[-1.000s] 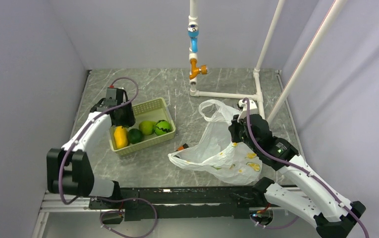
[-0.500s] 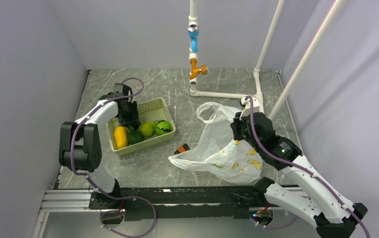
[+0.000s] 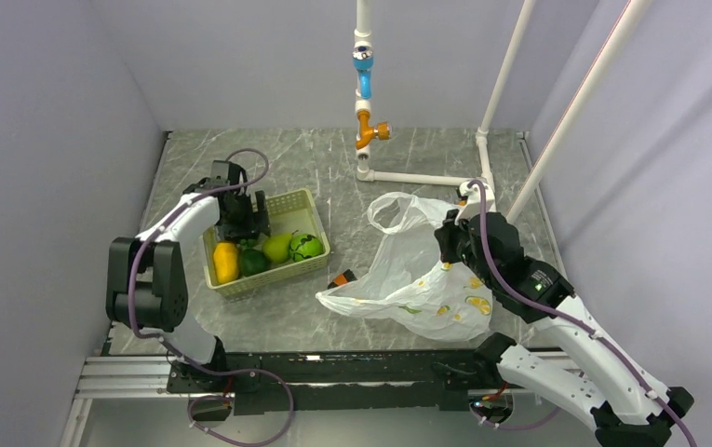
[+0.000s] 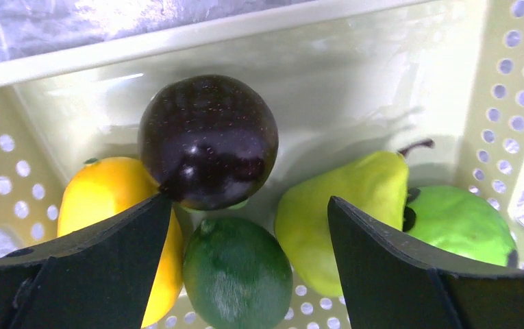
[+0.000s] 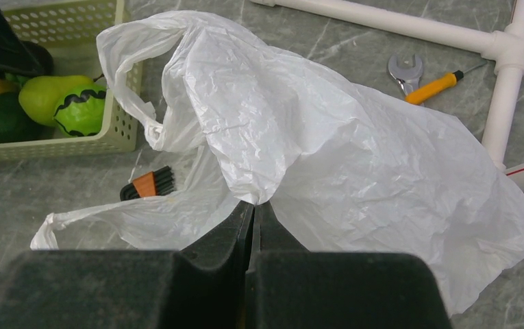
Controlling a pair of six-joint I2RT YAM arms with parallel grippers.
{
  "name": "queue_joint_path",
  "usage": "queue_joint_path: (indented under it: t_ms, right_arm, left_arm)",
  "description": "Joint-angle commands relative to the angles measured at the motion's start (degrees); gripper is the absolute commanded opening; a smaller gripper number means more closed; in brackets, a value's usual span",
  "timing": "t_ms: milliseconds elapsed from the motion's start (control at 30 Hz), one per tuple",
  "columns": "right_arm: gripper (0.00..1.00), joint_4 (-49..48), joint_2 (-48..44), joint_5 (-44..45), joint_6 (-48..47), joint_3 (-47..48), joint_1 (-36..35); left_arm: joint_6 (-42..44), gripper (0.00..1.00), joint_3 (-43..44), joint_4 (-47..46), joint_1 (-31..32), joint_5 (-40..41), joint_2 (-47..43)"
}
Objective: Take the fake fruits out of the plastic bag
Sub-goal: Place the fake fruit in the bin, then place the plastic bag at the center of the board.
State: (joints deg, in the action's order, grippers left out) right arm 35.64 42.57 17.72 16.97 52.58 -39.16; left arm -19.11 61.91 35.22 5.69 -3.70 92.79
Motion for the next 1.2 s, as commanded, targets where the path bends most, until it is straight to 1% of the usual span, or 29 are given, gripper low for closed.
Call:
queue_joint_path:
  t_ms: [0,100,167,333,400,467,533,633,700,767,800,867,933,1000,1167]
  right_arm:
    - [0.00,-0.48,0.77,0.16,0.04,2.52,-0.10]
    - [0.00,-0.84,1.89,0.24,-0.35,2.98,-0.11]
    - [0.00,-1.17,2.87,0.66,-0.08,3.27,-0.11]
    - [0.00,-1.85,6.42,3.57,0.84,4.14,-0.09]
    - [0.00,-2.03,8.42,6.47,1.41,4.61,-0.13]
    - [0.00,-1.47,11.31,10.82,2.75,5.78,0.05]
    - [0.00,-0.13,15.04,16.78,4.53,8.22,0.54]
    - [0.00,2.03,21.49,22.99,6.39,12.30,2.11]
    - [0.00,2.06,24.39,24.45,6.84,14.28,3.47]
    - [0.00,0.63,25.74,22.43,6.20,15.38,4.89]
    - [0.06,-0.02,26.07,20.91,5.69,15.77,5.25]
    - [0.23,-0.07,26.39,18.62,5.00,16.64,5.70]
    - [0.43,1.16,26.25,17.72,4.79,17.34,5.70]
    - [0.57,2.41,25.49,16.30,4.01,18.15,5.67]
    - [0.70,6.47,19.63,11.91,2.31,21.00,5.70]
  left_arm:
    - [1.17,0.90,-0.65,0.67,0.03,0.71,-6.45]
    - [1.79,0.91,-1.09,1.76,-0.02,1.21,-11.79]
    - [1.86,0.91,-1.60,2.53,-0.06,-0.64,-16.29]
    - [-0.58,0.91,-5.60,2.94,-0.05,-9.98,-29.06]
    - [-2.11,0.91,-7.84,3.11,-0.07,-13.57,-34.67]
    - [-3.82,0.92,-10.31,3.05,-0.05,-15.48,-40.88]
    - [-6.10,0.93,-12.27,3.33,-0.05,-15.48,-47.25]
    - [-8.39,0.94,-12.84,5.11,-0.06,-13.20,-56.34]
    - [-9.07,0.95,-12.08,6.21,-0.02,-11.60,-61.70]
    - [-9.00,0.98,-10.07,8.21,-0.03,-9.84,-66.10]
    - [-8.91,0.99,-8.83,9.31,-0.04,-8.71,-67.81]
    - [-8.40,0.99,-5.79,11.25,0.02,-8.10,-69.72]
    - [-8.10,0.99,-1.48,14.01,-0.05,-8.45,-69.85]
    - [-7.96,1.00,2.60,16.24,0.02,-8.92,-69.10]
    - [-8.20,0.99,10.55,17.73,-0.06,-9.61,-68.97]
